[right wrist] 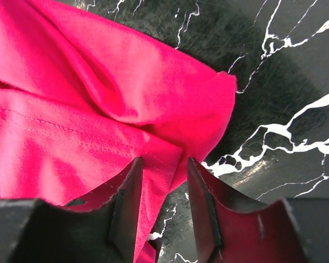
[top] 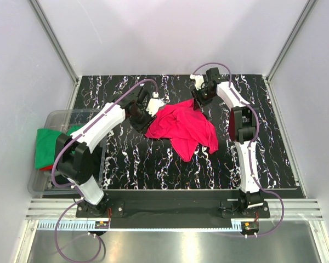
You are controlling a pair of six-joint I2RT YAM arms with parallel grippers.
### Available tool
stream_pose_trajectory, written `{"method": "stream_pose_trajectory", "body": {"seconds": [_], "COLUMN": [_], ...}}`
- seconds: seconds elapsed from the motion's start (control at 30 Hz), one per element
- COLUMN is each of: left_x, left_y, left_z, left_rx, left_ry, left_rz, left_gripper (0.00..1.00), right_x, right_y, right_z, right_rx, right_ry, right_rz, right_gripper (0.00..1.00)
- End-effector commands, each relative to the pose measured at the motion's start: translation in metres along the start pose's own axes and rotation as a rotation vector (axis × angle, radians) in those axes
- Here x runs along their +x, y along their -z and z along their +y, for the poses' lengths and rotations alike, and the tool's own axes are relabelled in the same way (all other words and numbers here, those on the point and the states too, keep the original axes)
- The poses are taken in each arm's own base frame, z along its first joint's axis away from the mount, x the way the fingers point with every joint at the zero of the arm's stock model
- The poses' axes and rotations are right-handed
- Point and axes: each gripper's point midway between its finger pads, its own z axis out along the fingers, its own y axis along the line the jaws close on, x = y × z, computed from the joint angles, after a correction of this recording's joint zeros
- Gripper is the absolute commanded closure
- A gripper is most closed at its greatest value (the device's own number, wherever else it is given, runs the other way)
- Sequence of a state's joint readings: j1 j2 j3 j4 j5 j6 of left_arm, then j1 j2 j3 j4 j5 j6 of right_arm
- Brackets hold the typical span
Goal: Fold and stack the t-shirts
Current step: Flatten the tshirt out
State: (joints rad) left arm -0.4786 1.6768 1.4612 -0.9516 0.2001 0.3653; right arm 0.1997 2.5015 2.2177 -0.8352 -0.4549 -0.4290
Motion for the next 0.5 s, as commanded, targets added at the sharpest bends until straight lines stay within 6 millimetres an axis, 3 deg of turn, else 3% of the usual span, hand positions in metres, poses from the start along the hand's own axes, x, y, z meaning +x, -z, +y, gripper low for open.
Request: {"method": "stream_pose_trajectory", "body": {"seconds": [0.0, 0.07, 0.17, 0.2, 0.4, 0.47], "left_x": [-0.007, -0.007, -0.007, -0.007, -0.01, -0.011], "left_y": [0.009, 0.008, 0.007, 0.006, 0.005, 0.005], "left_z": [0.005, 0.004, 0.004, 0.004, 0.005, 0.005], "left_rx": [-0.027, -0.023, -0.02, -0.02, -0.016, -0.016], "left_ry": [0.002, 0.003, 0.004, 0.006, 0.005, 0.005], "left_rz": [-0.027, -0.024, -0.02, -0.02, -0.023, -0.026], "left_gripper": [0.66, 0.66, 0.66, 0.66, 0.66, 0.67], "right_x": [-0.021, -0.02, -0.02, -0.019, -0.018, -0.023], "right_y": [0.002, 0.001, 0.001, 0.0, 0.003, 0.011], "right_z": [-0.003, -0.003, 0.0, 0.002, 0.004, 0.006], "right_rx": [0.024, 0.021, 0.008, 0.004, 0.004, 0.01], "right_ry": [0.022, 0.018, 0.018, 0.016, 0.015, 0.022], "right_rz": [-0.049, -0.049, -0.048, -0.047, -0.043, -0.054], "right_gripper": [0.54, 0.56, 0.67, 0.76, 1.0, 1.0]}}
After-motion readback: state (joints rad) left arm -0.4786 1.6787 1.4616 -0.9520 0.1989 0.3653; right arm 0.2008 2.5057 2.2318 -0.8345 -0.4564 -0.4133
